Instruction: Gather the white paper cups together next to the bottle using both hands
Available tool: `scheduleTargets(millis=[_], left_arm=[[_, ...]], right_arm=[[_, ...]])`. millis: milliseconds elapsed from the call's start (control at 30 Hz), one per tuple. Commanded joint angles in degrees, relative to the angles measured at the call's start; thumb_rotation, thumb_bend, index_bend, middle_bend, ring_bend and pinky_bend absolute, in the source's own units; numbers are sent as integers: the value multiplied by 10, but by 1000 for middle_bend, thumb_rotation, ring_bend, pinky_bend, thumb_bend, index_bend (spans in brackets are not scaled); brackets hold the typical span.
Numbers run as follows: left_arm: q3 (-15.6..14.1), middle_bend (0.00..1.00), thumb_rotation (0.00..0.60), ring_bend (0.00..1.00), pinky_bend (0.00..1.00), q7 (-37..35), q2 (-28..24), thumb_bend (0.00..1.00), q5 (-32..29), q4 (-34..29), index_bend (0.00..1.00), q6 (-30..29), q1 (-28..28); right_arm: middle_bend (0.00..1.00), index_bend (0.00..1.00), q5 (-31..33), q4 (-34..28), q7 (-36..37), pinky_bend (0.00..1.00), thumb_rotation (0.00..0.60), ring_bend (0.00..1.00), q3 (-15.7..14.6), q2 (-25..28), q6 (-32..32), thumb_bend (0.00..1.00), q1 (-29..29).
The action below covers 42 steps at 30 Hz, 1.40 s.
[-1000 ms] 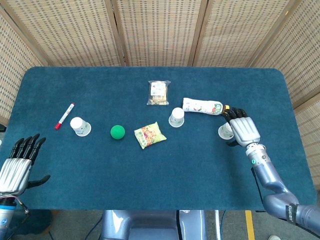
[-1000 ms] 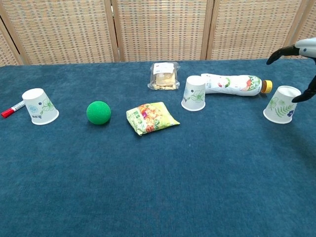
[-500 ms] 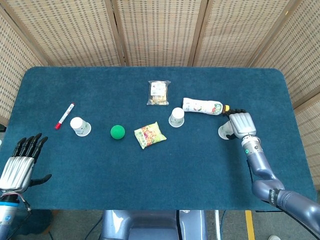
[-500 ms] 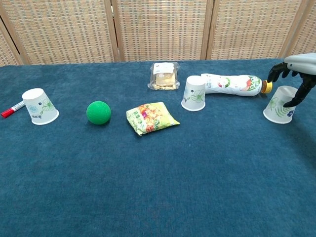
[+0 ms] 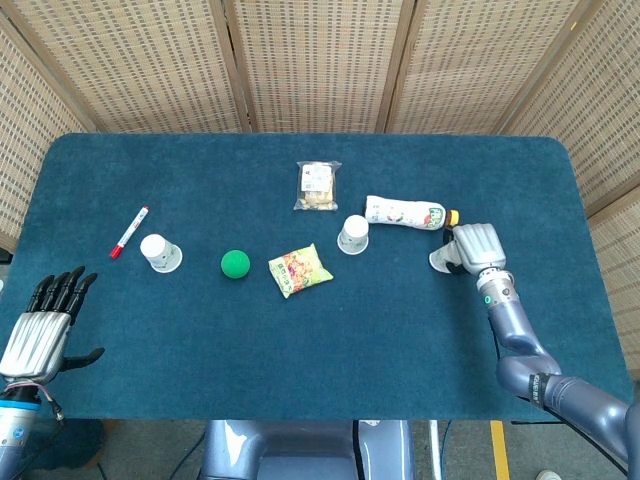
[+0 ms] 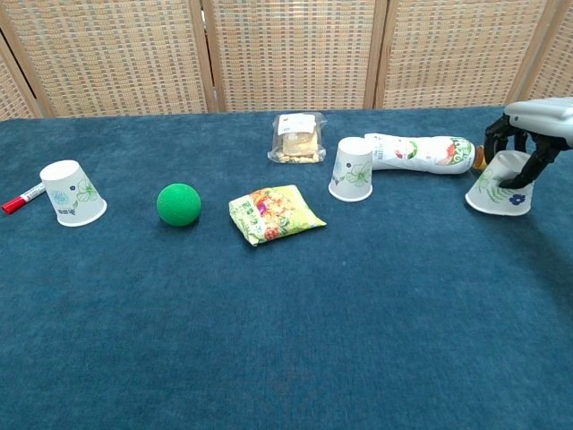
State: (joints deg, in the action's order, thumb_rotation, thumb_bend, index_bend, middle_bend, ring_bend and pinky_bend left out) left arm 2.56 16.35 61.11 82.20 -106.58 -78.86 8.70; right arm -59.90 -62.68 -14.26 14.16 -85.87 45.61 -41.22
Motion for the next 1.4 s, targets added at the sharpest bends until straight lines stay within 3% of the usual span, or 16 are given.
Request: scheduleTargets(millis=[33,200,367,600,1167,1267,1400], left_arm=[[0,0,600,0,0,-1,-1,0,-2,-1,0,2,1],[1,0,600,0,0,-3,-3,0,-6,-3,0,3,3],[5,0,600,0,0,-20,-10,0,-15,-3,0,5,5],[8,0,600,0,0,-36,-17,0,-26,-1,0,12,8],[8,0,600,0,0,-43,-22,0,-44,4,0,31,18],[8,0,600,0,0,-42,-22,0,-46,4,0,33,20],[7,0,600,0,0,-43,-22,0,-48,4,0,33,21]], right_arm=[[578,490,-6,-19,-3,666,600,523,7,8,9,442,-9],[577,488,6,-41,-30,665,600,523,25,9,9,443,-35],[576,487,86,-25,-111,665,600,524,46,-30,-10,444,-90],[573,484,148,4,-172,665,600,524,41,-74,-11,444,-127],[559,471,174,84,-217,665,600,521,32,-150,-11,437,-183],[470,400,181,91,-223,643,600,449,35,-157,-11,374,-189],[79,49,218,84,-247,282,600,86,37,-155,-19,59,-191]])
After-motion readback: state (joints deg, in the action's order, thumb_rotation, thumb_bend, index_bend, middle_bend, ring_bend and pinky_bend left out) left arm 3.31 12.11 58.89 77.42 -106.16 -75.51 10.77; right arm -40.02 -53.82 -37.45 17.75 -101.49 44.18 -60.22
